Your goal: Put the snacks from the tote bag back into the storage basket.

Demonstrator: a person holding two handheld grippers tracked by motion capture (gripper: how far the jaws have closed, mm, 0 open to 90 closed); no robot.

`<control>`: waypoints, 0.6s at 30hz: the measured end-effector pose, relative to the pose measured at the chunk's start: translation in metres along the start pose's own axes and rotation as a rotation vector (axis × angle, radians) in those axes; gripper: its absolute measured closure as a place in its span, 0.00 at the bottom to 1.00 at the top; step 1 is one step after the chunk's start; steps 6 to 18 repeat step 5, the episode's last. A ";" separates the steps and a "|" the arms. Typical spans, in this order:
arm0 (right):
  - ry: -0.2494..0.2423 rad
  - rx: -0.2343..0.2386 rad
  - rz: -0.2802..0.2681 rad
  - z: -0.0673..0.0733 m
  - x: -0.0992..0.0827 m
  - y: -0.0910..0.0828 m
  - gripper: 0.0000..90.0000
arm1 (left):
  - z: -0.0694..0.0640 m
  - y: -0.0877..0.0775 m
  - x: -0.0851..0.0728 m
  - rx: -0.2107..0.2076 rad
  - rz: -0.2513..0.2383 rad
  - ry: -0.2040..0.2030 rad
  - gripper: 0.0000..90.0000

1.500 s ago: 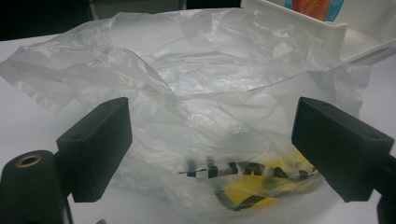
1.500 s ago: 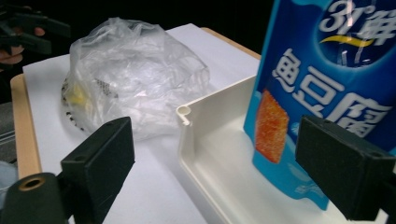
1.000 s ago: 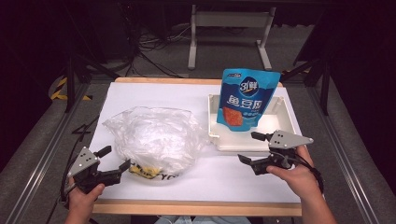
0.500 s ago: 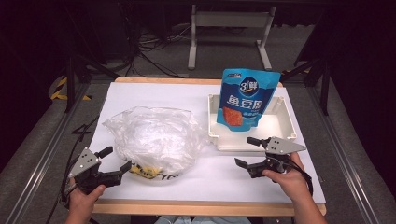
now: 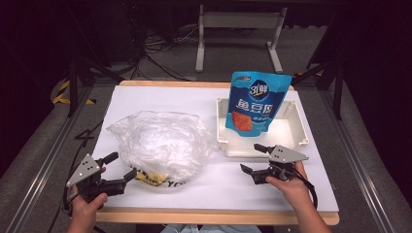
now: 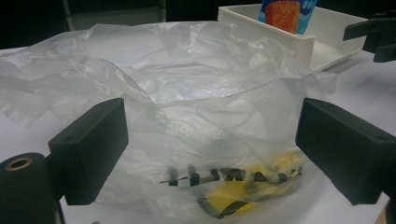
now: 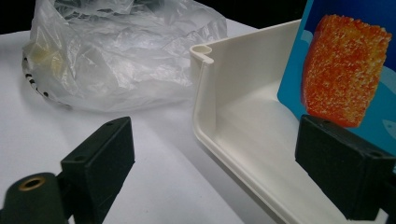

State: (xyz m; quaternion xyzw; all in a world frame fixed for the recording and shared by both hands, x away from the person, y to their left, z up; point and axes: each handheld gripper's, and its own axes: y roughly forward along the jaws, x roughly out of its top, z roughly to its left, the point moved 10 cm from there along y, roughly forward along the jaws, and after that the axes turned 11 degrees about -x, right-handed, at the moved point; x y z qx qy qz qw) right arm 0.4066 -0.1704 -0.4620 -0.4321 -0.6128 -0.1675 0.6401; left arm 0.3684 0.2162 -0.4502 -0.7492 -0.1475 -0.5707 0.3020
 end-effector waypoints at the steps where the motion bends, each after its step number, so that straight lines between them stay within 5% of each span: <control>1: -0.002 -0.001 -0.005 0.001 0.001 0.000 0.14 | 0.000 0.001 0.000 -0.002 -0.008 0.003 0.10; 18: -0.001 -0.001 -0.013 0.001 0.004 -0.001 0.14 | 0.000 0.003 -0.002 -0.001 -0.012 0.001 0.08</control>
